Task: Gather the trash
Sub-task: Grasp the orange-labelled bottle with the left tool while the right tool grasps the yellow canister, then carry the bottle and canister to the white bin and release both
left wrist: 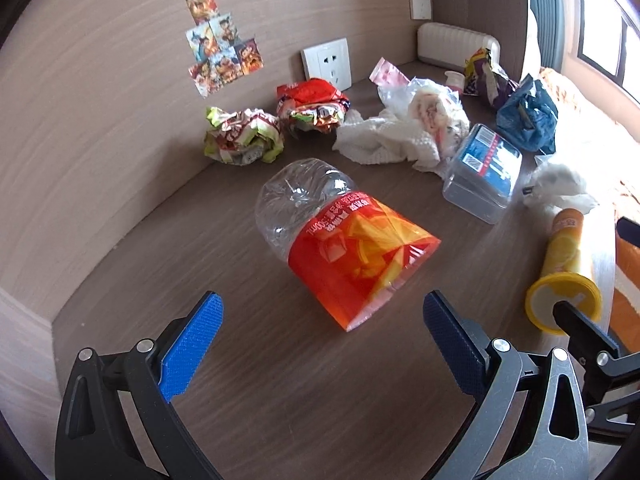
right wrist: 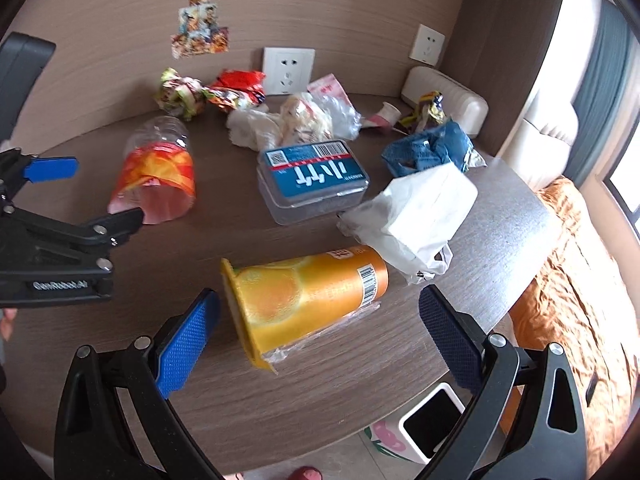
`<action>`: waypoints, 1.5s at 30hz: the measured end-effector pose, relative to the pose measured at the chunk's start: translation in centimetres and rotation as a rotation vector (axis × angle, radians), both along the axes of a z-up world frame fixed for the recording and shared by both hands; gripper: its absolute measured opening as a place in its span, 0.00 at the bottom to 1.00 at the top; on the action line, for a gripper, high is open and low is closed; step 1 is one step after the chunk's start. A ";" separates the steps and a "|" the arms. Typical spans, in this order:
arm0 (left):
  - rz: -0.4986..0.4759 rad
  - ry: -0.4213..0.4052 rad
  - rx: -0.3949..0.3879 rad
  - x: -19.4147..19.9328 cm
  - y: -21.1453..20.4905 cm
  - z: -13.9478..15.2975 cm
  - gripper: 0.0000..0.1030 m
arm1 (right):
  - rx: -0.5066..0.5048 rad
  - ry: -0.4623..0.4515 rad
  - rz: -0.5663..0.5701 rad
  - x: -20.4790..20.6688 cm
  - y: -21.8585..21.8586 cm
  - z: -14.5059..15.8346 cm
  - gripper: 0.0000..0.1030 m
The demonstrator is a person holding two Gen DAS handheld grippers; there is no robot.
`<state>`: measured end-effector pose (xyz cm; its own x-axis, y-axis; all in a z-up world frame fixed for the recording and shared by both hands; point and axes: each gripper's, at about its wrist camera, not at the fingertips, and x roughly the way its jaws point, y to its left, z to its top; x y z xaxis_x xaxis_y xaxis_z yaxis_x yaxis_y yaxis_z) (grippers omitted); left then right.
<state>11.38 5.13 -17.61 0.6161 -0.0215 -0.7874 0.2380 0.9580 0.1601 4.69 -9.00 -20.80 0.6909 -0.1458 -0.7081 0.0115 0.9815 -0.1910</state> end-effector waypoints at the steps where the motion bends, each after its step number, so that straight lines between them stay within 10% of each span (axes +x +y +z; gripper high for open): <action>1: 0.002 0.005 -0.006 0.3 0.1 -0.2 0.96 | -0.003 0.000 -0.008 0.1 0.0 -0.2 0.96; 11: -0.009 0.007 -0.049 2.5 0.7 -1.1 0.89 | 0.012 -0.028 -0.081 1.2 0.1 -1.5 0.92; 13: -0.021 0.005 -0.054 2.9 0.7 -1.1 0.76 | 0.019 -0.028 -0.079 1.4 0.2 -1.6 0.68; 21: -0.048 -0.005 -0.064 4.3 1.1 -1.3 0.25 | 0.054 -0.065 -0.097 1.6 -0.1 -1.1 0.25; 27: -0.083 -0.048 -0.065 4.4 1.4 0.2 0.10 | 0.068 -0.073 -0.093 1.5 0.0 -0.1 0.22; 45: -0.207 -0.134 -0.126 1.6 -0.3 6.7 0.09 | 0.051 -0.233 -0.060 -1.4 0.2 7.1 0.22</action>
